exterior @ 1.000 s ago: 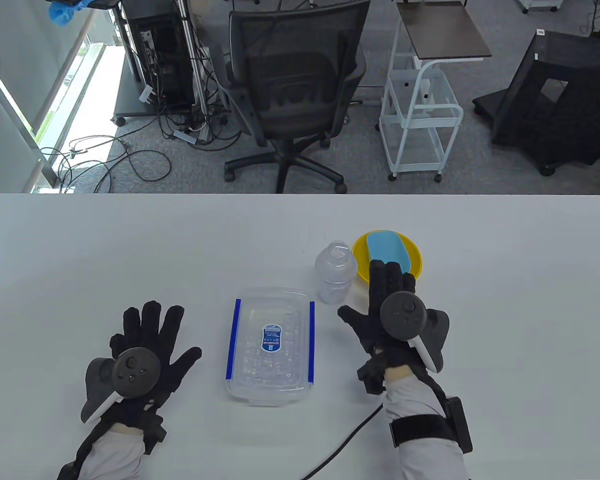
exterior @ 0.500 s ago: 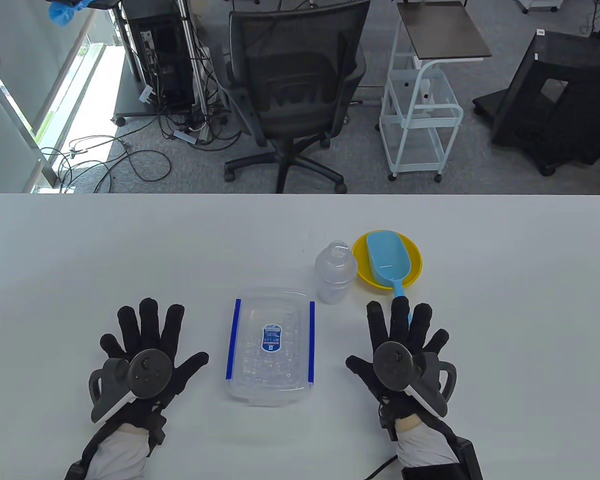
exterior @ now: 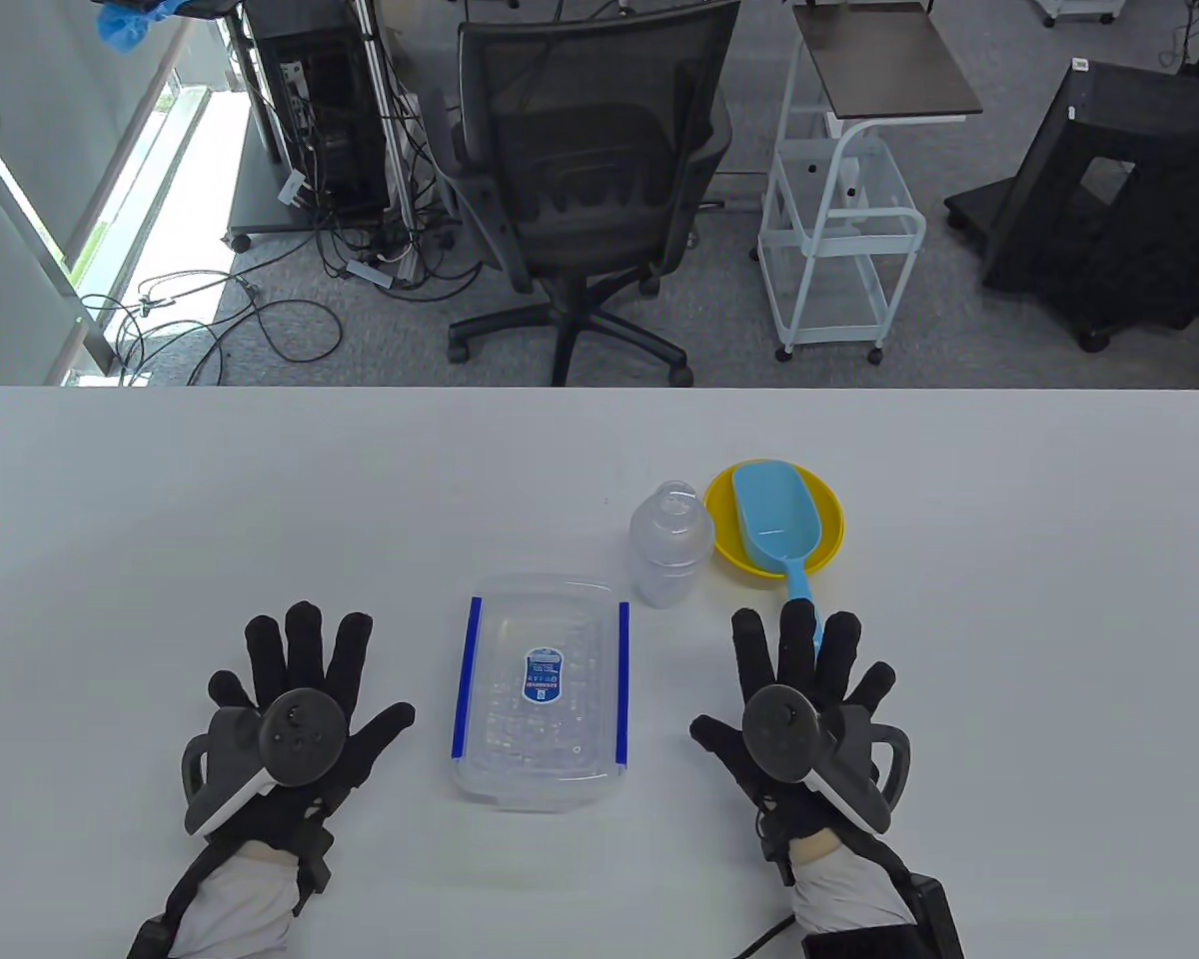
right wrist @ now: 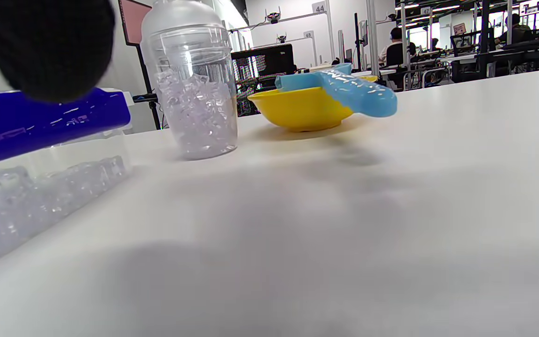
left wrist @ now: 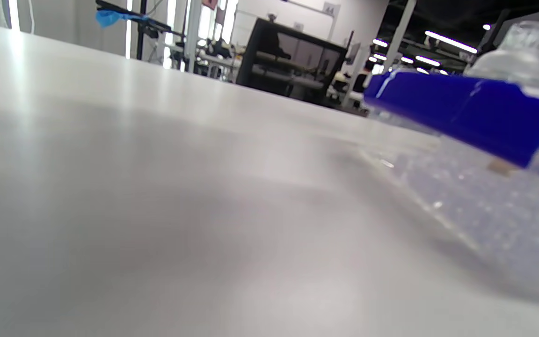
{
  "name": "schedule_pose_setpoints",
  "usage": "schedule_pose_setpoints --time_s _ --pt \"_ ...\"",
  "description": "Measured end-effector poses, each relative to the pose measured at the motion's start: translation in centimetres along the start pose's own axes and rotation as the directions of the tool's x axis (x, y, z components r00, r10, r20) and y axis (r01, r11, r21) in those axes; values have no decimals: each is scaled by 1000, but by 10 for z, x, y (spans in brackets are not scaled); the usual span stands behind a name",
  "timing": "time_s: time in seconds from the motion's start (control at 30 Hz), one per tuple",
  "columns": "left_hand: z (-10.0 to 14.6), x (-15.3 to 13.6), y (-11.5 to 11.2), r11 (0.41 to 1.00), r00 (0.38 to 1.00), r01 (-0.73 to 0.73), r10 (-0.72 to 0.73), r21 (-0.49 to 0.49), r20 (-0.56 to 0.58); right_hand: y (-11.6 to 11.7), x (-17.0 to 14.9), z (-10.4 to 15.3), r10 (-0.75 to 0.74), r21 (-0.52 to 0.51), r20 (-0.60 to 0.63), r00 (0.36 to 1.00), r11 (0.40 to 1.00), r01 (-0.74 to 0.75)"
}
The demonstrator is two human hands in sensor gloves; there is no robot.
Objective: Shake ice in a plastic shaker with both hands
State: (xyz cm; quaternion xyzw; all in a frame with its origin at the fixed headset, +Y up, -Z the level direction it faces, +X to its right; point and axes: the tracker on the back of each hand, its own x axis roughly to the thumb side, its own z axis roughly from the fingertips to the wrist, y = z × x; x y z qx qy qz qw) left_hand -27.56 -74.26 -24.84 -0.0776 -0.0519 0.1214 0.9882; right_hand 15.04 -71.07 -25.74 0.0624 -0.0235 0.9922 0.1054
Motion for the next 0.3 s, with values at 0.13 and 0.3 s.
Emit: schedule_pose_setpoints --time_s 0.13,0.3 --pt "-3 5 -3 999 1000 4 -3 -45 13 2 0 0 11 37 4 1000 999 -11" --pt "-6 4 -4 996 999 -36 38 -77 24 3 -2 -2 -1 63 0 1000 998 2"
